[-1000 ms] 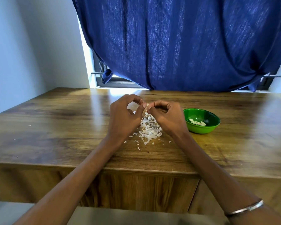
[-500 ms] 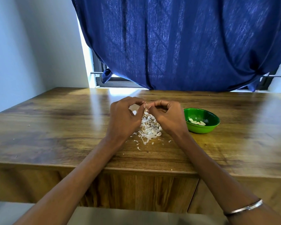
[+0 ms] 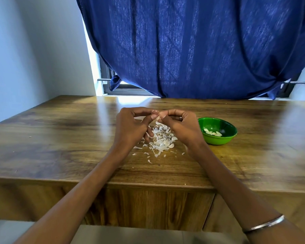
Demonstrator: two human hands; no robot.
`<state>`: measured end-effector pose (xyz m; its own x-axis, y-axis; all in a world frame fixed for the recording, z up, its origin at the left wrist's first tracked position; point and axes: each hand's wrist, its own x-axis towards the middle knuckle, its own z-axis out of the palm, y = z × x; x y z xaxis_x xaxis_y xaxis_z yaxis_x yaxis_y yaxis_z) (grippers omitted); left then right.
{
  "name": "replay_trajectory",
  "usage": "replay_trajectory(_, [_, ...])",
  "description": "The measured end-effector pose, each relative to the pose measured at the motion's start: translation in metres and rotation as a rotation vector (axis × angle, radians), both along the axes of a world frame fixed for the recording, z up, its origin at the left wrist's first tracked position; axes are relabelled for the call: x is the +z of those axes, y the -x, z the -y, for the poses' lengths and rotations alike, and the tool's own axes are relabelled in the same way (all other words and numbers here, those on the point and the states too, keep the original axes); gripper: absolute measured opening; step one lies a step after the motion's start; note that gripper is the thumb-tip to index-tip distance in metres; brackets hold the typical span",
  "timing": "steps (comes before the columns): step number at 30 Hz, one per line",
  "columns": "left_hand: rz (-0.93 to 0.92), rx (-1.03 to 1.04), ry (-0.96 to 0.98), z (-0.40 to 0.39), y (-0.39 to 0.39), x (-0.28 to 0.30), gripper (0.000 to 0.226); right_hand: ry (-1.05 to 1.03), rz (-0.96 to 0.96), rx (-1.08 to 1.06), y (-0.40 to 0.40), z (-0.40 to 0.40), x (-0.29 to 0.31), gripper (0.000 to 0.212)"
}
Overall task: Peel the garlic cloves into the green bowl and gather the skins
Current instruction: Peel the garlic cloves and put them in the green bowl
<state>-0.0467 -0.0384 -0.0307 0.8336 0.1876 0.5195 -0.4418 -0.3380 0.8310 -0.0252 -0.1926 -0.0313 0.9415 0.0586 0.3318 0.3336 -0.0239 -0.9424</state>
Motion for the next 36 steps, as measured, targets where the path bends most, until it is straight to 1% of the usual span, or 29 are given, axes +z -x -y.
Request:
replay_trajectory(6, [-0.002, 0.003, 0.004, 0.0003, 0.0025, 0.0004, 0.012, -0.089, -0.048, 0.054, 0.0021, -0.0002, 0.0019, 0.007])
replay_trajectory(10, [-0.003, 0.005, 0.019, 0.001, 0.002, 0.0009, 0.01, -0.128, -0.068, 0.061, 0.0024, -0.0006, 0.0025, 0.012])
replay_trajectory(15, [0.04, 0.032, -0.027, 0.0025, 0.0032, 0.0004, 0.009, -0.198, -0.092, 0.115, 0.0051, 0.0006, 0.0049, 0.011])
replay_trajectory(20, [0.038, 0.035, -0.065, 0.0015, 0.0001, -0.0025, 0.008, -0.227, -0.095, 0.16, 0.0067, 0.0001, 0.0058, 0.015])
replay_trajectory(23, [0.02, 0.009, -0.036, 0.0005, -0.0031, -0.0038, 0.01, -0.197, -0.091, 0.156, 0.0074, -0.0002, 0.0071, 0.021])
replay_trajectory(31, [0.012, -0.007, -0.016, -0.0009, -0.0062, -0.0043, 0.018, -0.042, -0.03, 0.066, 0.0047, -0.0005, 0.003, 0.011])
replay_trajectory(36, [0.016, -0.015, -0.008, -0.0009, -0.006, -0.0035, 0.019, -0.006, -0.001, 0.082, 0.0074, 0.0002, 0.0043, 0.012])
